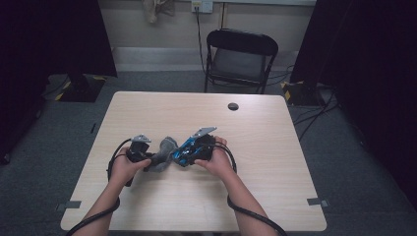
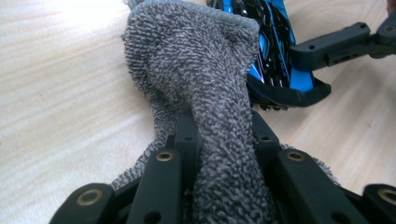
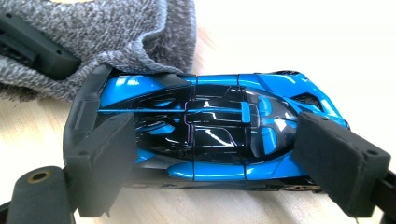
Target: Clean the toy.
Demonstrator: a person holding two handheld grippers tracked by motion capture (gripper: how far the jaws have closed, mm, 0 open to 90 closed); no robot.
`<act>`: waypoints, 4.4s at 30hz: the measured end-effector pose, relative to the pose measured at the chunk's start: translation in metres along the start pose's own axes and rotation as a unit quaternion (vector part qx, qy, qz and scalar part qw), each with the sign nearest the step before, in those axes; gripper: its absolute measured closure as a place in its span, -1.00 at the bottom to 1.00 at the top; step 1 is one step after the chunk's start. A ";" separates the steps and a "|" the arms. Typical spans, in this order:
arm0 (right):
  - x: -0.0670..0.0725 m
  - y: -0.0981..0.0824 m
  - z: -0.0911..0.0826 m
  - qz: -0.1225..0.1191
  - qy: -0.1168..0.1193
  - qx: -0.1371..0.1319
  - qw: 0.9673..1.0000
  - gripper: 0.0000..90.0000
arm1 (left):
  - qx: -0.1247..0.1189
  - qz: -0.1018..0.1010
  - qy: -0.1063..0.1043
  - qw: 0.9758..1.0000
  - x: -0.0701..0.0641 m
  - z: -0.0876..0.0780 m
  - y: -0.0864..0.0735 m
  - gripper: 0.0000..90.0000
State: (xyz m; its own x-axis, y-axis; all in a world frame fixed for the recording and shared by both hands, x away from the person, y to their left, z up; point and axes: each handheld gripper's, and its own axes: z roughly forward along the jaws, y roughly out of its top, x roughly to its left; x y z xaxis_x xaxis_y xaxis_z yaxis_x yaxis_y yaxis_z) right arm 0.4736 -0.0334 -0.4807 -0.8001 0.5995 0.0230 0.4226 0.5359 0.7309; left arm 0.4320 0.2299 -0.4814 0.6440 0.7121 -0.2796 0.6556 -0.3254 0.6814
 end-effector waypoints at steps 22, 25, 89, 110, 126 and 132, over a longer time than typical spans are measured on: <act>0.004 -0.003 0.000 0.007 -0.007 -0.011 1.000 -0.71 | 0.002 0.014 -0.004 1.000 -0.015 -0.018 -0.023 0.58; 0.004 -0.003 0.000 0.008 -0.007 -0.014 1.000 -0.71 | 0.005 0.018 -0.007 1.000 -0.017 -0.020 -0.027 0.58; -0.053 -0.042 -0.110 0.040 -0.031 -0.018 0.999 -0.60 | 0.045 0.178 -0.115 0.976 -0.144 0.061 0.044 0.54; -0.062 -0.057 -0.128 0.041 -0.032 -0.023 0.998 -0.62 | 0.020 0.196 -0.098 0.976 -0.145 0.085 0.052 -0.29; -0.050 -0.055 -0.122 0.031 -0.014 -0.020 0.999 -0.62 | 0.009 0.169 -0.068 0.983 -0.128 0.045 0.017 -0.51; -0.047 -0.054 -0.119 0.026 -0.010 -0.021 0.999 -0.62 | 0.001 0.173 -0.059 0.983 -0.128 0.050 0.013 -0.45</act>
State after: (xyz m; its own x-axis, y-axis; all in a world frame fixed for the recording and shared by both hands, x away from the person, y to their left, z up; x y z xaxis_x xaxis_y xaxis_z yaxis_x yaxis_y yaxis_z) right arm 0.4374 -0.1617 -0.4403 -0.7684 0.6380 0.0492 0.4452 0.4778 0.7573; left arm 0.3780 0.1035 -0.4710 0.8695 0.4820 -0.1079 0.3903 -0.5368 0.7480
